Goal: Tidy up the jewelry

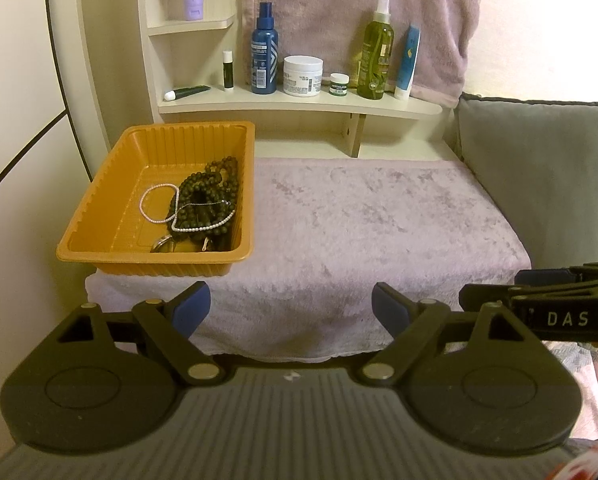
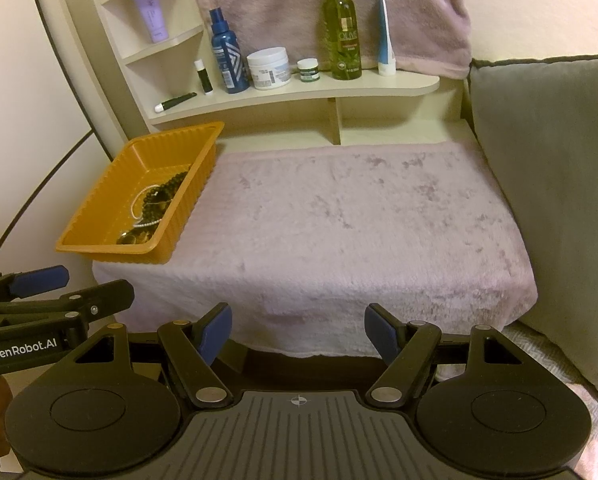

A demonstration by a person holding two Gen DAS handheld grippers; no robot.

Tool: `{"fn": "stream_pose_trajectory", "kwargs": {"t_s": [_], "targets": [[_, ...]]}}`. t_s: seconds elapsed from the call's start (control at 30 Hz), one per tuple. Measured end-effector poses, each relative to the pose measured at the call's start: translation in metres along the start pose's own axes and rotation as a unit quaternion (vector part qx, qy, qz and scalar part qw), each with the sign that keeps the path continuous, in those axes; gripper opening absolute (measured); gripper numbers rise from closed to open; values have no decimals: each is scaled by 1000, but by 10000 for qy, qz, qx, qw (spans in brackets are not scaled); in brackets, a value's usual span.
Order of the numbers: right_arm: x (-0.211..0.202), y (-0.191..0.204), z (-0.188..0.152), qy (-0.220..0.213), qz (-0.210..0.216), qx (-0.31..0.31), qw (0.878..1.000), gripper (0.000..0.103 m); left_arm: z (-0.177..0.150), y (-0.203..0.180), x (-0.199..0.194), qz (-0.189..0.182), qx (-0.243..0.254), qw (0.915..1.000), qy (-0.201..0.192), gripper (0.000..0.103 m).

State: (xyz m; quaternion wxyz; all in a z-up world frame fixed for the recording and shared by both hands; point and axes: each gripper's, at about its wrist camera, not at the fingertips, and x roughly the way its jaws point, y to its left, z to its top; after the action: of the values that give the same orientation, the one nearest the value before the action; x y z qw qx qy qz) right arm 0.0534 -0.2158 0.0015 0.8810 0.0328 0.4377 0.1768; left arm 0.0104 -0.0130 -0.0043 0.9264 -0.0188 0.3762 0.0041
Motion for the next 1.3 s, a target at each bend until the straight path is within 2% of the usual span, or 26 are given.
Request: {"fn": "stream_pose_trajectory", "kwargs": {"t_s": [1.3], "targets": [[-3, 6, 1, -24, -17, -17, 10000, 73, 2, 1, -1, -6, -8, 10000, -23, 87]]}}
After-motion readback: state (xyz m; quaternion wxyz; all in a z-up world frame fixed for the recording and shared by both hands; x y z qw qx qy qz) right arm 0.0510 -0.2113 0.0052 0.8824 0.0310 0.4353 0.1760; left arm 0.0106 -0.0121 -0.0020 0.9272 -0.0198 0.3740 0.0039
